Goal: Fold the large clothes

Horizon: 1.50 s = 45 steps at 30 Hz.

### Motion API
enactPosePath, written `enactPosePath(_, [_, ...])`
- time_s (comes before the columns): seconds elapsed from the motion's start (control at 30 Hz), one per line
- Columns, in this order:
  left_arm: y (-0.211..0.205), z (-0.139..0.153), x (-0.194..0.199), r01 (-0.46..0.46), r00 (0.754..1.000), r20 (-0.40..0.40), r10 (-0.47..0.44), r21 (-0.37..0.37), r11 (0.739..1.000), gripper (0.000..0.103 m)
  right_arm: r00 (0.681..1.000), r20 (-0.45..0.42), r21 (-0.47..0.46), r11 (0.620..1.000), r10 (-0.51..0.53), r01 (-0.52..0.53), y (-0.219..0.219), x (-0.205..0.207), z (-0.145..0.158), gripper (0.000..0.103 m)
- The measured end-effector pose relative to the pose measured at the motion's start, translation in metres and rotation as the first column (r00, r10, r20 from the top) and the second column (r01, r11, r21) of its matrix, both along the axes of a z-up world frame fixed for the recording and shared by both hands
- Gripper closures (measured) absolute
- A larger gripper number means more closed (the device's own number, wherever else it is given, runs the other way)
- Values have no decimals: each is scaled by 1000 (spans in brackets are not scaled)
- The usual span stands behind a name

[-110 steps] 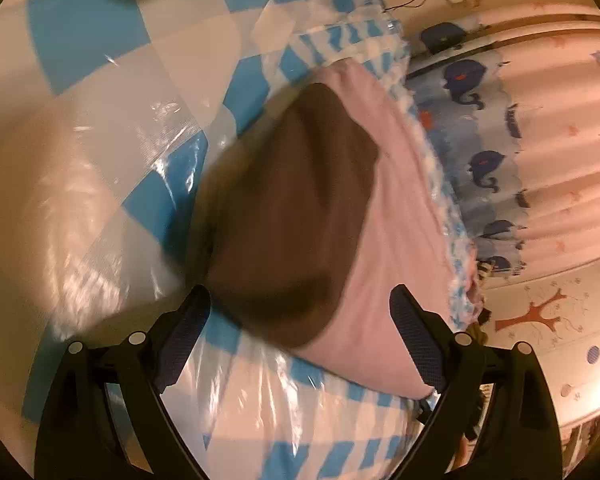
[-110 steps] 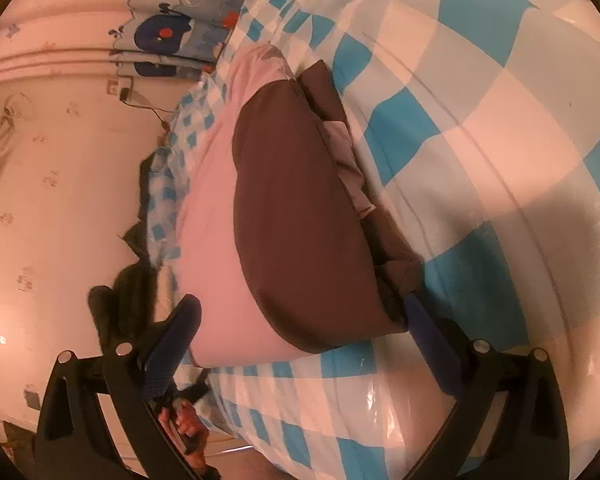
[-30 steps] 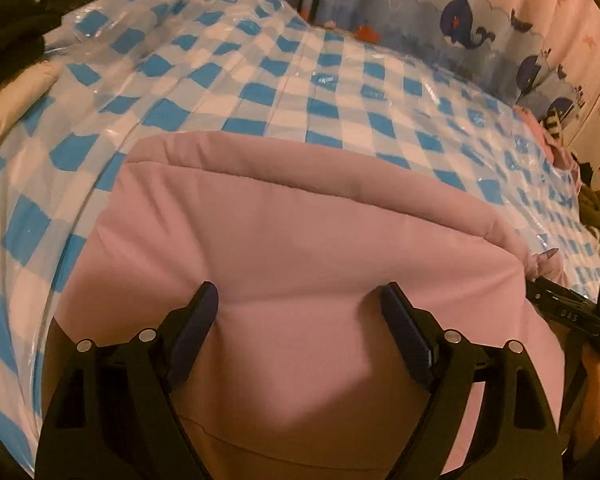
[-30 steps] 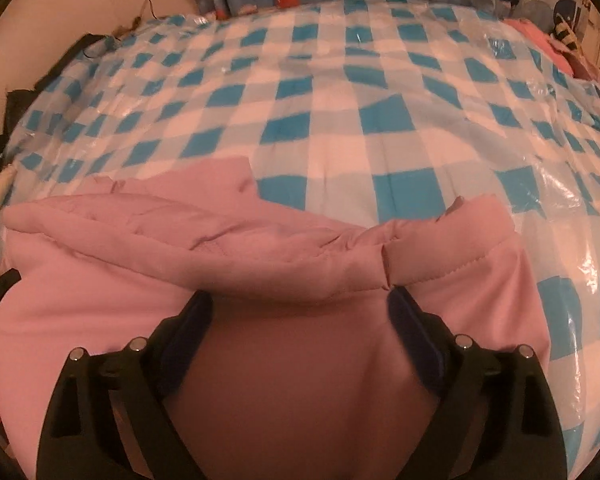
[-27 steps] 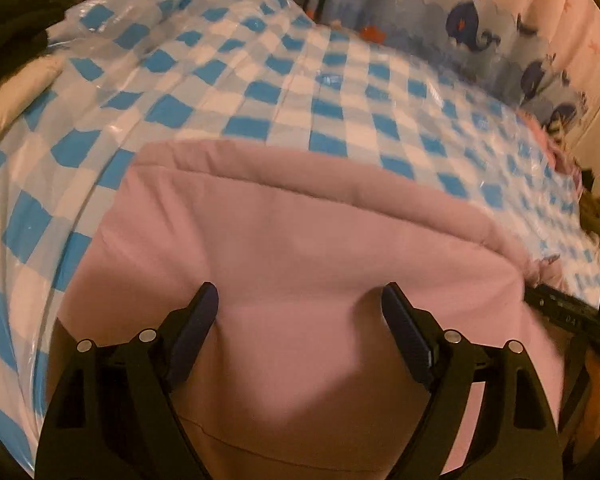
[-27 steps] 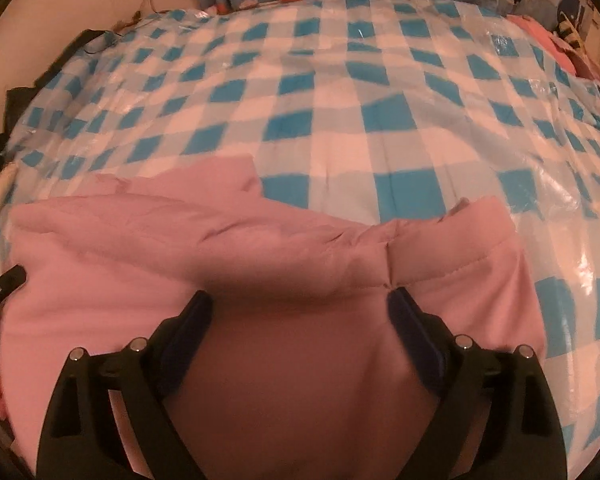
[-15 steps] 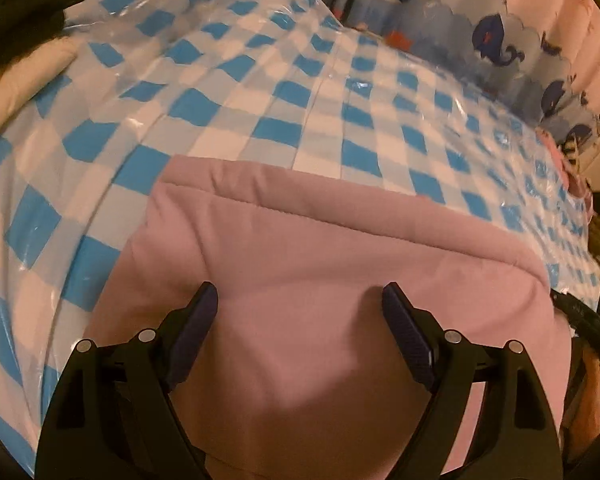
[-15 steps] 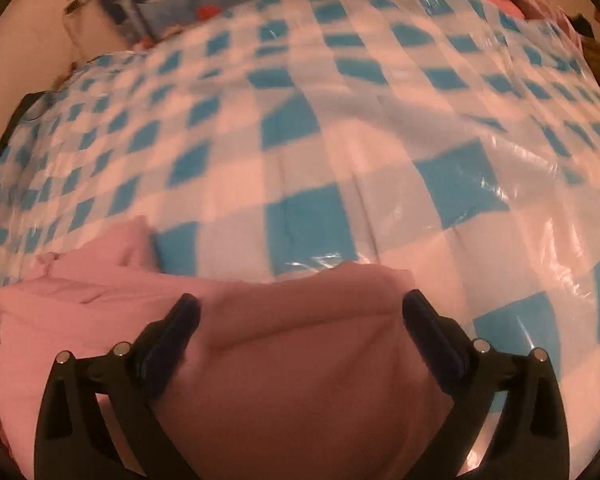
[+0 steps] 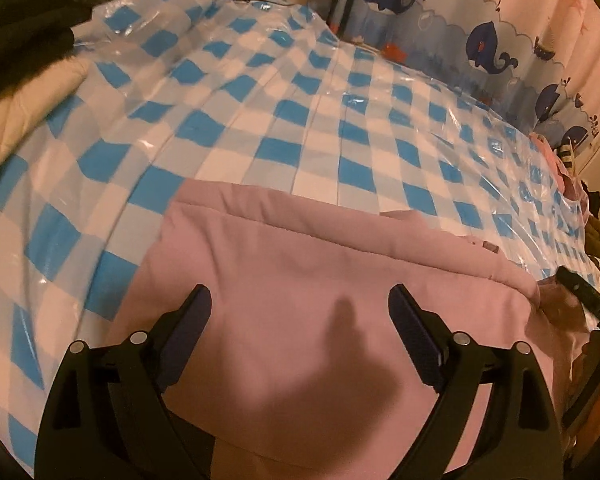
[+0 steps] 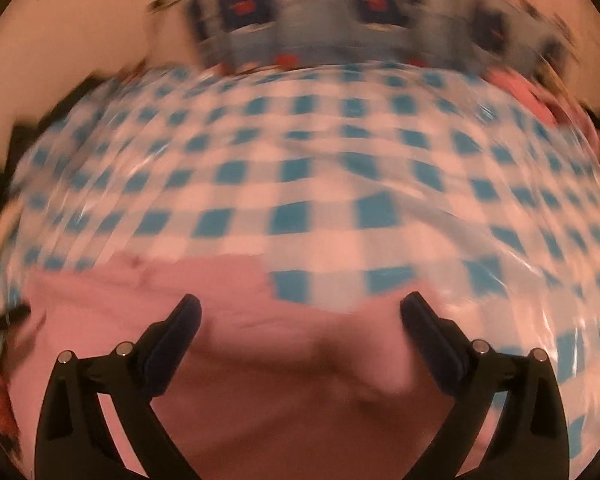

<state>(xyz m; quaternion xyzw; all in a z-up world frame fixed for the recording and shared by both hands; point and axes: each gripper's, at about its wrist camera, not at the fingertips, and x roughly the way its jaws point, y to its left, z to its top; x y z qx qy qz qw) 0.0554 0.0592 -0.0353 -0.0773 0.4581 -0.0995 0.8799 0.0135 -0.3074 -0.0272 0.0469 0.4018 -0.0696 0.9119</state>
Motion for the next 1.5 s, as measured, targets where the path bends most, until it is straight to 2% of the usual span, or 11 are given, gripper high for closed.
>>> enactPosePath(0.13, [-3, -22, 7, 19, 997, -80, -16, 31, 999, 17, 995, -100, -57, 998, 29, -34, 19, 26, -36, 6])
enactPosePath(0.17, [-5, -24, 7, 32, 996, -83, -28, 36, 999, 17, 984, -174, 24, 999, 42, -39, 10, 37, -59, 6])
enactPosePath(0.3, [-10, -21, 3, 49, 996, -73, -45, 55, 997, 16, 978, -206, 143, 990, 36, -6, -11, 47, -76, 6])
enactPosePath(0.4, [-11, -25, 2, 49, 995, -88, -43, 72, 996, 16, 968, -247, 167, 986, 33, 9, -11, 45, -66, 6])
enactPosePath(0.63, [-12, 2, -24, 86, 996, -33, -85, 50, 995, 16, 993, -50, 49, 992, -111, 113, -32, -26, 4, 6])
enactPosePath(0.73, [-19, -9, -30, 125, 991, -50, -120, 103, 987, 16, 958, -168, 61, 967, -234, 247, -72, -40, -46, 6])
enactPosePath(0.8, [-21, -15, -30, 146, 989, -53, -141, 104, 984, 14, 944, -222, 260, 919, -243, 297, -102, -43, -83, 5])
enactPosePath(0.93, [-25, -18, -35, 148, 989, -28, -145, 158, 976, 14, 935, -259, 230, 925, -241, 302, -102, -36, -74, 6])
enactPosePath(1.17, [-19, 3, -72, 173, 968, 138, -210, 240, 955, 14, 991, -4, 133, 982, -135, 134, -38, -106, -8, 6])
enactPosePath(1.3, [-13, 15, -98, 182, 945, 213, -247, 286, 941, 14, 989, -109, 154, 982, -96, 112, -40, -109, -54, 5])
enactPosePath(1.5, [-1, 48, -144, 126, 902, 353, -247, 333, 934, 14, 989, -105, 123, 986, -102, 114, -25, -117, -24, 6])
